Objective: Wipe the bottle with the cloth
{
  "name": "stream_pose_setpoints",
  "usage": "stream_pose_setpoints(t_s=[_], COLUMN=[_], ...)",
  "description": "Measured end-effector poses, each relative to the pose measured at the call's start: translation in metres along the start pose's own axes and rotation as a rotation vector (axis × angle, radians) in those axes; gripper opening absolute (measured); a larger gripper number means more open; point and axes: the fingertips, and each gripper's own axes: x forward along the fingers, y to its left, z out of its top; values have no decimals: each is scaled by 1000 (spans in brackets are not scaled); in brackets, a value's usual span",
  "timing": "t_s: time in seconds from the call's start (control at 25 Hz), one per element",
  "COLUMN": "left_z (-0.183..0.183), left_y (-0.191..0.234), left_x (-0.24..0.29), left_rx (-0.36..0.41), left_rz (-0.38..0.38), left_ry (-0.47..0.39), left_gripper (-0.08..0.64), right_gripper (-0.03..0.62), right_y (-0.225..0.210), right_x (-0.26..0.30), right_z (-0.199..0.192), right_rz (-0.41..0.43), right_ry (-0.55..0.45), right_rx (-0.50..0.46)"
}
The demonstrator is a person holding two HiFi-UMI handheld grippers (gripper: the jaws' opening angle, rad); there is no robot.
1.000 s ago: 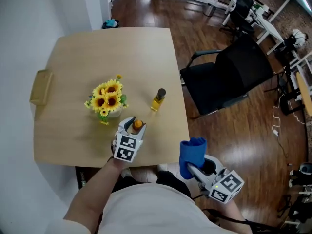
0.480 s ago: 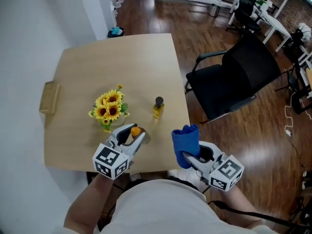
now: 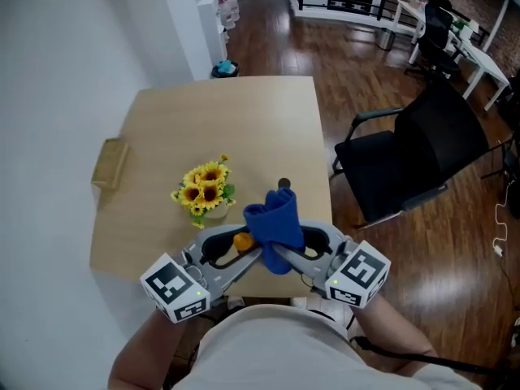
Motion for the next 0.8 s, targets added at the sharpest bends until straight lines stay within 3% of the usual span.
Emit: stream_pose_setpoints(t_s=[0.44,0.6,0.72,0.8], left_z=[47,41,31,26], left_y=[9,25,35,40], left_x=[-16,-8,1,7], left_rx=[-36,-36,-51,-72], left_rz=[78,125,156,170], left_ry=[-79,-46,-14,-8], left_gripper=[161,161,161,161], right_gripper=[144,144,144,144], right_y=[-29,-19,10,27], right_x=[-11,-26,-29,-27], right_z=[-95,-53,-6,6], right_rz=[-17,-17,42,84], right_ry=[185,93,11,13], right_rx=[89,34,-98,-144])
